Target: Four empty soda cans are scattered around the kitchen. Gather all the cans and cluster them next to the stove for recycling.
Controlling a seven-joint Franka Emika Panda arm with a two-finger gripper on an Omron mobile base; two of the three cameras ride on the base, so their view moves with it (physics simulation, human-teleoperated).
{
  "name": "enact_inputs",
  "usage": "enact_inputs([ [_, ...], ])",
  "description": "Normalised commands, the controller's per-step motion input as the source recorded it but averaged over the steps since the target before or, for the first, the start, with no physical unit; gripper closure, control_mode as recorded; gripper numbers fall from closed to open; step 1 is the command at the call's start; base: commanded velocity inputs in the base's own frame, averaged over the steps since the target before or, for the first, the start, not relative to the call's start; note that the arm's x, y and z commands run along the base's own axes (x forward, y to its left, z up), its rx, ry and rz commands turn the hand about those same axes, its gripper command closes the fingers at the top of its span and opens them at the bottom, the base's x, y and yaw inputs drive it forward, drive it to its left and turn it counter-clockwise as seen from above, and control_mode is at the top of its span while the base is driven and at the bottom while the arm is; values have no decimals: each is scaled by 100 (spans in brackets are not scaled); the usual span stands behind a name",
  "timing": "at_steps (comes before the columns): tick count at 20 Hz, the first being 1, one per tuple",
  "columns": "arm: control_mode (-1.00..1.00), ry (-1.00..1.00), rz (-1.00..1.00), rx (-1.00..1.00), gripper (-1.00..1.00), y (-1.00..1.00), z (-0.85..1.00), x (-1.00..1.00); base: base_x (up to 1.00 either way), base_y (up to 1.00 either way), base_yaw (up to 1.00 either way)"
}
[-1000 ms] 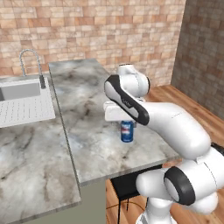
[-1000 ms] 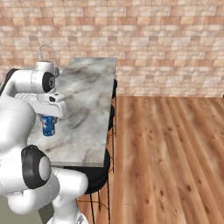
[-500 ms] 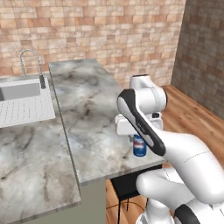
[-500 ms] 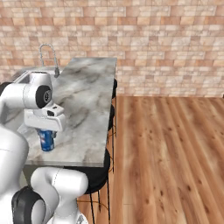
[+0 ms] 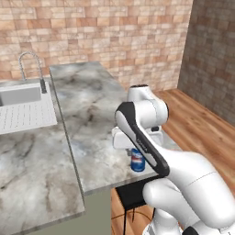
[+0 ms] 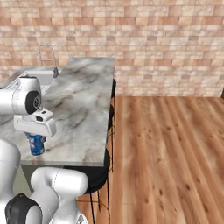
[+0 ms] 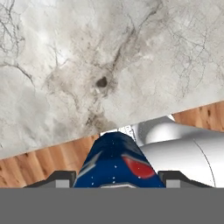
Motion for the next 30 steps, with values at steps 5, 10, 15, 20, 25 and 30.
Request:
enact_inputs([
  [5,100,0,0,0,100,0,0,0,-18,100,0],
  [10,100,0,0,0,100,0,0,0,-14,52,0],
  [15,100,0,0,0,100,0,0,0,-59,0,-5],
  [20,100,0,0,0,100,0,0,0,-68,11,-8],
  [25,100,0,0,0,100,0,0,0,-12,86,-8],
  [30,100,0,0,0,100,0,0,0,-7,100,-8],
])
